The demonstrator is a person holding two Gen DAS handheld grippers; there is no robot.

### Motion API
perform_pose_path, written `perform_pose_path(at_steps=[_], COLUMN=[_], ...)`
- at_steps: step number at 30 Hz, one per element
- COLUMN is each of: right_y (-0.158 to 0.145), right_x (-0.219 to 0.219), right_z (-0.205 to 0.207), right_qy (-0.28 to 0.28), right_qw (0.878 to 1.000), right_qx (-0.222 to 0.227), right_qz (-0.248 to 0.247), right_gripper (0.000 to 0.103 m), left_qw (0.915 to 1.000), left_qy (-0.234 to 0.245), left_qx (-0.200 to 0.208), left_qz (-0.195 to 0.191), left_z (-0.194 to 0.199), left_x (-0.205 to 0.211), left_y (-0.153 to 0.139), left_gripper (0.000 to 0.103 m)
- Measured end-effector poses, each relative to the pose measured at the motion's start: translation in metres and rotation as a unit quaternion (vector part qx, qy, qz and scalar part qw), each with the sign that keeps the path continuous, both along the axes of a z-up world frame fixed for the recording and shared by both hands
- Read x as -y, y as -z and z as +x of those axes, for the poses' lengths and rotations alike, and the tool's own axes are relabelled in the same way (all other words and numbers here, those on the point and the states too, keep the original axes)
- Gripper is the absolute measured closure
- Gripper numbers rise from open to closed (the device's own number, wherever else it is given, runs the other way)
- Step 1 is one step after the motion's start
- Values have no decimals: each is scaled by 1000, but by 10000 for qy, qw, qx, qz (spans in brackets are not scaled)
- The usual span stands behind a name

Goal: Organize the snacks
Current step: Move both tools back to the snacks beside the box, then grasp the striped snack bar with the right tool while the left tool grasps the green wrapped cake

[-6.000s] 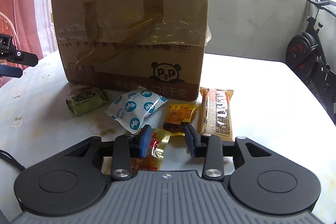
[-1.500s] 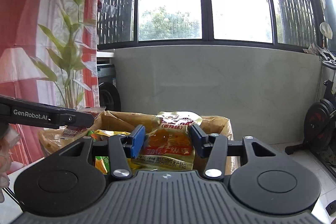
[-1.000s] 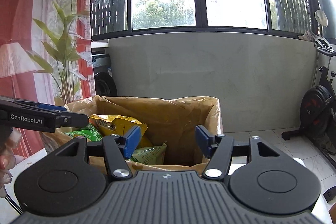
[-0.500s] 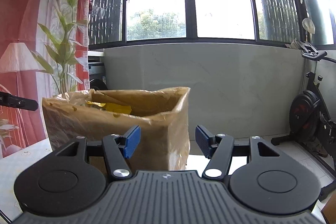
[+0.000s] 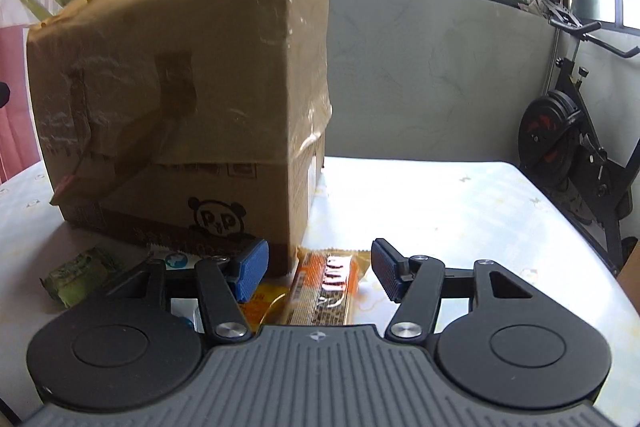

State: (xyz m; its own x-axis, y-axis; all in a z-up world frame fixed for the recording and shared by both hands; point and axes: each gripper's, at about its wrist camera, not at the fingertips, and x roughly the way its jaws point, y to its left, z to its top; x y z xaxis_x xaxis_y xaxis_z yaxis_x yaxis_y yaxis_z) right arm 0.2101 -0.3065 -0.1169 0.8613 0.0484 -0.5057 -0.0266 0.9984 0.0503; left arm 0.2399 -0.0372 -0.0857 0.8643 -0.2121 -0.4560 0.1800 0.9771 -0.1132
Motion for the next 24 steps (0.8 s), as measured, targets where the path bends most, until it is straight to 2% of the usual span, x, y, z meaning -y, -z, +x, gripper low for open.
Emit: perform_pose_path(at_steps=[6, 8, 13, 18, 24], right_y=[12, 15, 22, 23, 25], right_x=[-1, -3, -6, -1, -7], right_z=[1, 4, 12, 15, 13], right_qy=[-17, -74, 45, 160, 75], right_qw=[9997, 9992, 9979, 9978, 9976], right_qx=[-199, -366, -597, -632, -602], right_qz=[-106, -131, -228, -141, -341], right_gripper=[47, 53, 58, 61, 62], left_qw=[9996, 9993, 9980, 9955, 9904], left_qy=[-61, -49, 5, 111, 495], left_qx=[-262, -374, -624, -914, -1213], left_qz=[24, 47, 107, 216, 435], left_z=[1, 2, 5, 12, 24], left_x=[0, 1, 5, 13, 30], left_y=[15, 21, 36, 55, 78], left_gripper=[35, 35, 36, 36, 36])
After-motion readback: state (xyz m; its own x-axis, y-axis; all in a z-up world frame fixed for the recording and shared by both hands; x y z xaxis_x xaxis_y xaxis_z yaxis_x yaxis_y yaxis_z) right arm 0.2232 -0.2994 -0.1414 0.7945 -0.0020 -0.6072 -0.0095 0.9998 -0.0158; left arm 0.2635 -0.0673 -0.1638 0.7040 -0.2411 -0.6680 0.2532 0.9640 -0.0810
